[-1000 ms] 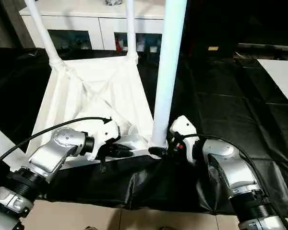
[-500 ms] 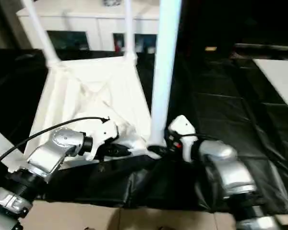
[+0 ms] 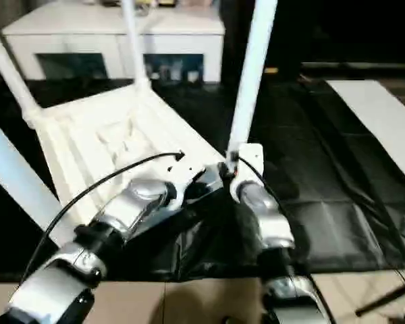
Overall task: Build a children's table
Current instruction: Rotate leg to tighten
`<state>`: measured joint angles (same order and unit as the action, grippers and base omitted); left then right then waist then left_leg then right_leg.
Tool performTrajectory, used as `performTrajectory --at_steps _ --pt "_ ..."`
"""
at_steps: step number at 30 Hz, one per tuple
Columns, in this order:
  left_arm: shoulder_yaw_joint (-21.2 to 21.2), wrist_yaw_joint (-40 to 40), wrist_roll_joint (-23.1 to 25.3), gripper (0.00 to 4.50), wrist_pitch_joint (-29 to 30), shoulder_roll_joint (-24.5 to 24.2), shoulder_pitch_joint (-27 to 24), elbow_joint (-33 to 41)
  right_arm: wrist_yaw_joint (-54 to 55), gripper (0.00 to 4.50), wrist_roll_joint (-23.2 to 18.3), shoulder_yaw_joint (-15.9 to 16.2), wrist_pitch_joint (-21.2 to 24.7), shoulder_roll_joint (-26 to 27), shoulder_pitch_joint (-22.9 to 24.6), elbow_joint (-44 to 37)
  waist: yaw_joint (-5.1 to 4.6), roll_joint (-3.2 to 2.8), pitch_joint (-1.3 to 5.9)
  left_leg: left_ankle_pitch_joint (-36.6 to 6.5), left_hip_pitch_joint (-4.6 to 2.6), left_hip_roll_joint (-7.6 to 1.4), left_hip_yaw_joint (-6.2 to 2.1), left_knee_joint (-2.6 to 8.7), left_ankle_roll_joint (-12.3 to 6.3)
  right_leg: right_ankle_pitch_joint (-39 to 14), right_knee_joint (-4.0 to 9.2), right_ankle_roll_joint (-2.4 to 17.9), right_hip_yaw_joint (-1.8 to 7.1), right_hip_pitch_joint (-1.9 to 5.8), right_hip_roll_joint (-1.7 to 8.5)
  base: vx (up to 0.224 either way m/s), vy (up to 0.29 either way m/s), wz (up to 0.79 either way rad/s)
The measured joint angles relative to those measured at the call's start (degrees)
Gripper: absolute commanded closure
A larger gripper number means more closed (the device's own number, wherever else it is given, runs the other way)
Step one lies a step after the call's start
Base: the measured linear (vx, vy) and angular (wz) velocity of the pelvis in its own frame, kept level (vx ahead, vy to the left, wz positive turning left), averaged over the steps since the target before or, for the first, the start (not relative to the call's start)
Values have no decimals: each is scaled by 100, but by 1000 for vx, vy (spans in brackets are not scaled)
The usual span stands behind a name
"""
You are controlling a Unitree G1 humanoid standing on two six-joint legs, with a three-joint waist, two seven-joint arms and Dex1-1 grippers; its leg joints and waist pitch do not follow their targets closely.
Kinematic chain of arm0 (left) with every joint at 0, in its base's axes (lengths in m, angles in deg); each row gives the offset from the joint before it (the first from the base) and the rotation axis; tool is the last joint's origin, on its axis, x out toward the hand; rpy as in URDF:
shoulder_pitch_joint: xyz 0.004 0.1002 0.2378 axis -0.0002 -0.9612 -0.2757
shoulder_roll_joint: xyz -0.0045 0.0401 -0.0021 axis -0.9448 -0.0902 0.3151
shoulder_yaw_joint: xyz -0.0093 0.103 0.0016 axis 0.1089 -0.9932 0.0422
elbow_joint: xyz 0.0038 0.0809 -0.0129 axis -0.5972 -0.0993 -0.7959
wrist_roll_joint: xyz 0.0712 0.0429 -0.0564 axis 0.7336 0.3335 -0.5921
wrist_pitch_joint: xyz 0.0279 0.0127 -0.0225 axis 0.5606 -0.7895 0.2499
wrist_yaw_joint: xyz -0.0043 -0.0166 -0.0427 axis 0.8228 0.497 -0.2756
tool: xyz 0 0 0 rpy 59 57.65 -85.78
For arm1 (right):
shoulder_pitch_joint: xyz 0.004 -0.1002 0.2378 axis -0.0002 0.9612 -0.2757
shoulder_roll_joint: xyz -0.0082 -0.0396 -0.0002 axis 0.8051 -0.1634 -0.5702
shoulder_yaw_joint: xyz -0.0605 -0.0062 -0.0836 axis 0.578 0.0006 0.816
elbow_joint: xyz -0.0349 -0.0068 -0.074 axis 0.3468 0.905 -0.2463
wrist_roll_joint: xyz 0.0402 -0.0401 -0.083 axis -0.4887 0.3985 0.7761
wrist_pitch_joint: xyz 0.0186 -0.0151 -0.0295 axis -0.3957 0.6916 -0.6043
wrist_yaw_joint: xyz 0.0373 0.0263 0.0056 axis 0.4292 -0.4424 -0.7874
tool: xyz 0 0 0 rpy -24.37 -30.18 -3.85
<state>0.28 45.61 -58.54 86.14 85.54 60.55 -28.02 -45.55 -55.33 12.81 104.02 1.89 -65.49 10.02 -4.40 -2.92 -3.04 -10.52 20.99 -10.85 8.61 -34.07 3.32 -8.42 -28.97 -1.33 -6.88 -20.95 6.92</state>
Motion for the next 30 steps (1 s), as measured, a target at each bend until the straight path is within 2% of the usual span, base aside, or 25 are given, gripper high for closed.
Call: performTrajectory --at_steps 1,2,4,5,9,11,15,16,18,21,24,27,28,30 --pt "-16 0 35 450 -61 -16 0 -12 -9 192 25 20 -29 -4 -7 18 -16 0 -6 -1 -4 3 1 2 -1 0 -1 0 -37 0 26 0 0 0" --pt "-30 1 38 450 -107 -33 0 -14 -44 157 30 20 -60 -8 -5 16 -22 -6 -13 -1 0 4 -2 4 -1 0 1 0 -74 4 44 0 0 0" --pt "-45 2 38 450 -165 -48 0 -15 -97 123 35 13 -127 -21 9 3 -33 -19 -24 -1 16 1 -23 7 -1 0 10 -1 -160 10 78 0 0 0" --pt "-47 2 38 450 -184 -52 0 -19 -141 123 37 14 -144 -35 31 -24 -33 -18 -24 -1 18 0 -27 9 -1 0 11 -1 -182 12 90 0 0 0" --pt "11 -78 91 450 -369 -258 60 -128 -510 89 24 227 -150 -141 513 -513 -230 -22 -46 -2 43 -4 -69 20 0 0 18 -1 -274 1 129 0 0 0" --pt "2 -16 116 450 -544 -317 61 -142 -892 76 -50 268 -42 -511 899 -1051 -283 -28 -66 -2 67 -3 -73 22 0 0 20 -1 -309 -9 149 0 0 0" --pt "-4 130 162 450 -798 -504 59 -191 -1635 76 -168 279 31 -1198 1215 -1759 -355 -36 -70 -2 108 -3 -85 21 0 0 19 -1 -319 -41 150 0 0 0" --pt "-57 278 177 450 -950 -526 54 -206 -2221 76 -384 331 45 -1546 1514 -2204 -346 -45 -71 -2 117 -3 -93 23 0 0 19 -1 -322 -43 148 0 0 0" --pt "-159 655 178 450 -1270 -650 11 -205 -2945 76 -553 364 -25 -1980 1908 -2490 -302 -55 -74 -2 119 -1 -95 27 0 0 9 -1 -310 -40 147 0 0 0" --pt "-232 1300 142 450 -1770 -892 -84 -188 -3119 76 -535 251 -144 -2241 2059 -2376 -264 -80 -74 -2 124 3 -95 28 0 0 -9 -1 -300 -42 150 0 0 0" --pt "-302 2029 2 450 -2010 -1020 -196 -29 -2863 76 -468 -16 -219 -2313 1964 -2006 -166 -87 -73 -1 136 3 -83 30 0 1 -17 1 -276 -43 149 0 0 0" --pt "-501 2655 -93 450 -2314 -1052 -257 130 -2663 76 -393 -277 -244 -2498 1922 -1766 -8 -85 -70 0 138 9 17 30 -2 4 -89 7 -135 -71 147 0 0 0" --pt "-553 2788 -89 450 -2452 -1081 -251 132 -2675 76 -420 -301 -250 -2494 1902 -1767 38 -77 -67 1 135 11 63 22 -5 7 -143 10 -48 -98 144 0 0 0" --pt "-627 2915 -80 450 -2615 -1077 -222 109 -2698 76 -443 -295 -256 -2471 1895 -1767 86 -75 -66 7 121 11 132 20 -14 8 -213 13 45 -117 141 0 0 0"
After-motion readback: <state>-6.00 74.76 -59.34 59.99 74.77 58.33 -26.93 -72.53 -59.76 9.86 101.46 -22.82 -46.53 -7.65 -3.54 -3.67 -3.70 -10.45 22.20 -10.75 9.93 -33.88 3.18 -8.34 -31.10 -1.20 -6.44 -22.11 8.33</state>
